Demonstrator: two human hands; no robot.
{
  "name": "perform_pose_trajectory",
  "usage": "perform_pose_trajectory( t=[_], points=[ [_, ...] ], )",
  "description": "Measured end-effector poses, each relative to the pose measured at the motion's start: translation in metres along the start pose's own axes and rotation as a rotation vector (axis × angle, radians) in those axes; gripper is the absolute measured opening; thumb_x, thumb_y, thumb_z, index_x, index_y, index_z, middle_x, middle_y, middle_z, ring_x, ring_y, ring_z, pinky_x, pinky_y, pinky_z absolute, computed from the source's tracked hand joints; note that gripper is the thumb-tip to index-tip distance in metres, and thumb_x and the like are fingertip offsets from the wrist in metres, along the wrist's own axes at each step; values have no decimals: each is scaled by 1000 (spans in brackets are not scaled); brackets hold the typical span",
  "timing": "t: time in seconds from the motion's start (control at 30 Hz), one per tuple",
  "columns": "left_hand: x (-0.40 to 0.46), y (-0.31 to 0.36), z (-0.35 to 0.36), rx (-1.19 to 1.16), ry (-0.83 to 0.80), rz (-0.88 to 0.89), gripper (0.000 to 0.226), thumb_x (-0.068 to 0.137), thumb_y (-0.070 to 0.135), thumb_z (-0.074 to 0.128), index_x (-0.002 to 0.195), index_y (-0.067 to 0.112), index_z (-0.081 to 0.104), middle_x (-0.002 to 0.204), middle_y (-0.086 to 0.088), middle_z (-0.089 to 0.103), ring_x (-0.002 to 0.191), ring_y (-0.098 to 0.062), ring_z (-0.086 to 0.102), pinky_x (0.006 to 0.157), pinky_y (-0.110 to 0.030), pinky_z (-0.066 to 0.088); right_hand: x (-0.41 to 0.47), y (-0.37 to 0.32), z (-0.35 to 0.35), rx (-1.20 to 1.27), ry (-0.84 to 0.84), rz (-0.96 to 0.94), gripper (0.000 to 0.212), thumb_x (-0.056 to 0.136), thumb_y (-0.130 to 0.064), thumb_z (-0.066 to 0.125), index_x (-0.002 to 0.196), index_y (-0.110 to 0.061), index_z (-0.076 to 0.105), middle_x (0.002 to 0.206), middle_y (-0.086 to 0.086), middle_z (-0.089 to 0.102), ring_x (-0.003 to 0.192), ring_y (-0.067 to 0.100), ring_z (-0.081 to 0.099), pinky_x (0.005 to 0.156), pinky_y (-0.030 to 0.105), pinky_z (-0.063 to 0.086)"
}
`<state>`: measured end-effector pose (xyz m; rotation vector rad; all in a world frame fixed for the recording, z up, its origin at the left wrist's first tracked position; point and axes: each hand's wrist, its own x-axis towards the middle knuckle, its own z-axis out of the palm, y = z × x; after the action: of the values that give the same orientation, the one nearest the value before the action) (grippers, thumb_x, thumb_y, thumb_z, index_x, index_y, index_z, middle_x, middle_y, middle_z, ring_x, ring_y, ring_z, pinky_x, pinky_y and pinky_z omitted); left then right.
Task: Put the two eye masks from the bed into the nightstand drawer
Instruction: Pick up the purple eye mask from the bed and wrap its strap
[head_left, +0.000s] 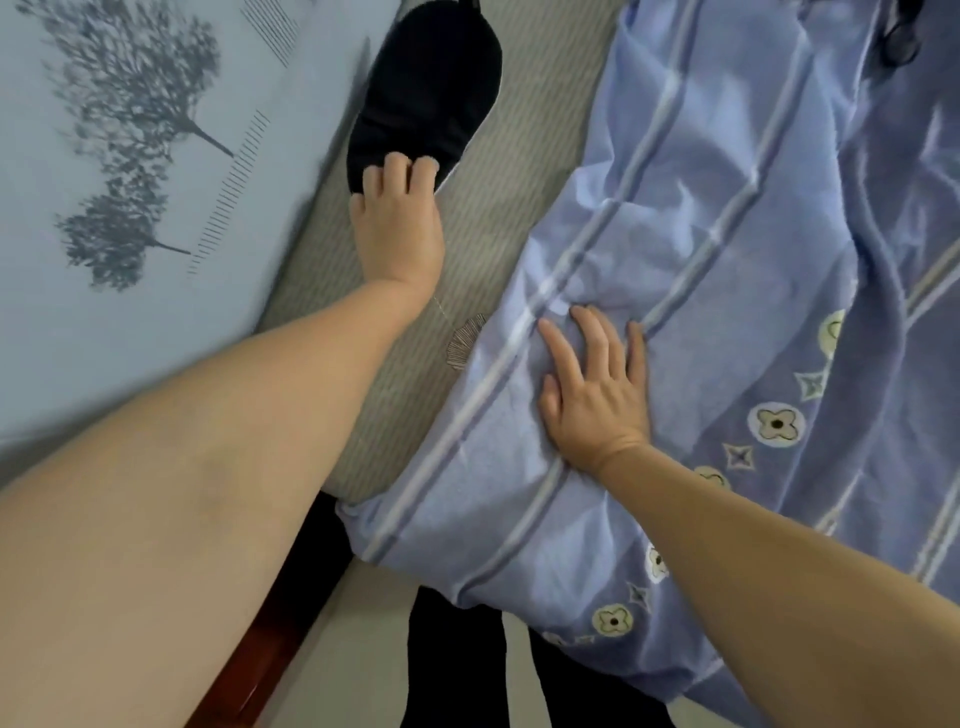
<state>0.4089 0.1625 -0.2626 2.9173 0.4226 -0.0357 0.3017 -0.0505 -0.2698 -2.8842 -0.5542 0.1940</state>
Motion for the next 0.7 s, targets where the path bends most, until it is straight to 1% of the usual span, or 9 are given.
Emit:
perform_pose_trajectory(
  t=[0.13,0.23,0.33,0.4,0.43,0.53,0.6,0.67,0.7],
  points=[
    [-13,6,-17,-52,-123,55,31,89,5,39,116,12,53,116,-15,55,103,-33,51,72,-42,40,4,0,-1,2,-64,19,53,86,-34,32,136,-18,39,143,20,40,134,28,24,112,49,-5],
    [-57,18,-32,-241,-385,58,27,89,7,42,111,13,56,112,-15,57,98,-33,55,74,-40,44,4,-1,-10,-21,-224,32,53,92,-35,29,143,-22,26,152,16,25,141,26,13,113,48,-12],
    [-99,25,-69,-489,-601,-21,24,86,5,47,104,7,63,103,-17,66,91,-31,60,76,-35,47,9,-4,-40,56,-411,56,55,93,-29,36,145,-22,20,155,13,17,142,27,13,115,50,3],
    [-119,26,-107,-595,-584,-92,16,84,5,52,91,3,66,86,-18,65,77,-24,54,63,-28,39,12,-9,-81,244,-476,126,61,89,-23,45,145,-19,21,153,13,21,139,31,20,112,49,19],
    [-127,27,-129,-625,-565,-118,12,83,5,54,86,4,66,78,-15,60,72,-20,49,57,-26,35,12,-12,-105,354,-438,145,64,88,-22,49,145,-17,20,152,13,22,138,32,22,111,48,23],
    [-150,31,-200,-700,-539,-131,13,86,8,58,73,6,61,65,-6,47,59,-12,40,44,-12,27,2,-24,-183,507,-279,-47,69,89,-23,56,146,-19,19,154,12,20,140,31,21,110,44,26],
    [-165,35,-245,-772,-530,-126,22,88,10,58,66,7,56,63,-5,44,55,-8,40,47,-12,27,-7,-32,-231,515,-308,-227,57,90,-26,57,142,-21,32,152,9,25,139,27,23,109,38,25],
    [-180,39,-280,-806,-505,-125,20,89,13,57,79,-3,61,72,-10,52,66,-14,46,61,-23,35,-13,-38,-274,525,-397,-304,34,90,-29,57,123,-19,55,141,5,44,129,21,39,101,25,30],
    [-187,42,-295,-824,-481,-122,20,89,15,58,87,-4,64,78,-10,56,70,-16,50,65,-27,38,-17,-42,-295,555,-456,-303,24,89,-32,58,109,-19,62,129,1,55,118,15,49,91,21,34]
  ],
)
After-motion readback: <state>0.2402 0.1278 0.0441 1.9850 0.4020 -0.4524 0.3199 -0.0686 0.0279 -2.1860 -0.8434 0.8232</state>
